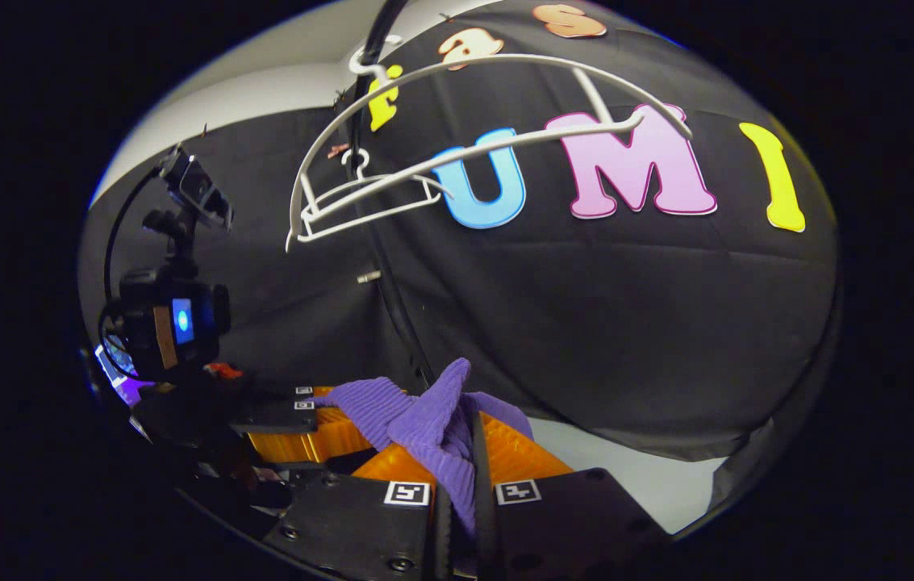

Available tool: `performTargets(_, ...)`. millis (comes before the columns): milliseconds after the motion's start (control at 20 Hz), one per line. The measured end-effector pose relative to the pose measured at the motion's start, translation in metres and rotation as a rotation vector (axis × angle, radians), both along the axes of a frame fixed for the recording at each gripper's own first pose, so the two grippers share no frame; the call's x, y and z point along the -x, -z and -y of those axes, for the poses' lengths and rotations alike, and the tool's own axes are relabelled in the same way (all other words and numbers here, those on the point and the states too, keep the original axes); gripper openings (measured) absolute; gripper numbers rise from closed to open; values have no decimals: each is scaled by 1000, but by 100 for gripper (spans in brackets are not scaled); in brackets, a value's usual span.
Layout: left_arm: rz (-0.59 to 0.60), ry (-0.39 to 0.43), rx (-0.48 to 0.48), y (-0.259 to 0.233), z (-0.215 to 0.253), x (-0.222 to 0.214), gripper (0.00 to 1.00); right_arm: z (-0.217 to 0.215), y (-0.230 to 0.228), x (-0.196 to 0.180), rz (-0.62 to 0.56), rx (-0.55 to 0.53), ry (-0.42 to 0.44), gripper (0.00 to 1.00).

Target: Grasp the clothes on the hanger with both hands and then place them into the laundry hamper below.

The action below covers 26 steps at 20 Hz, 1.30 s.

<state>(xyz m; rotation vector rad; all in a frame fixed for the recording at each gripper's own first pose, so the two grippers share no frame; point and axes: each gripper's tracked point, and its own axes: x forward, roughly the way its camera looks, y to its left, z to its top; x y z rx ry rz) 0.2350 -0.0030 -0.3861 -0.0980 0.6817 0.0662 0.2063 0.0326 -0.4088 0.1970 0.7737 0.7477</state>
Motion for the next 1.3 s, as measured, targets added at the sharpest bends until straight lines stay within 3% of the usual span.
performTargets(500,-209,-62,23,50,-4,38,14,-7,51,71,-160,102,-98,15)
performTargets(750,-257,-58,22,62,-2,42,14,-8,66,82,-217,120,-100,15)
performTargets(1000,-316,-59,39,70,0,48,14,8,86,86,-214,229,-104,16)
performTargets(1100,-343,-57,28,76,-3,51,20,13,80,89,-207,256,-114,12)
performTargets(1150,-349,-55,24,79,-4,52,26,11,81,88,-198,250,-115,29)
performTargets(1200,-350,-53,23,81,-6,55,25,8,81,84,-194,245,-105,46)
performTargets(1300,-326,-69,-3,74,-15,50,59,16,81,78,-173,265,-92,81)
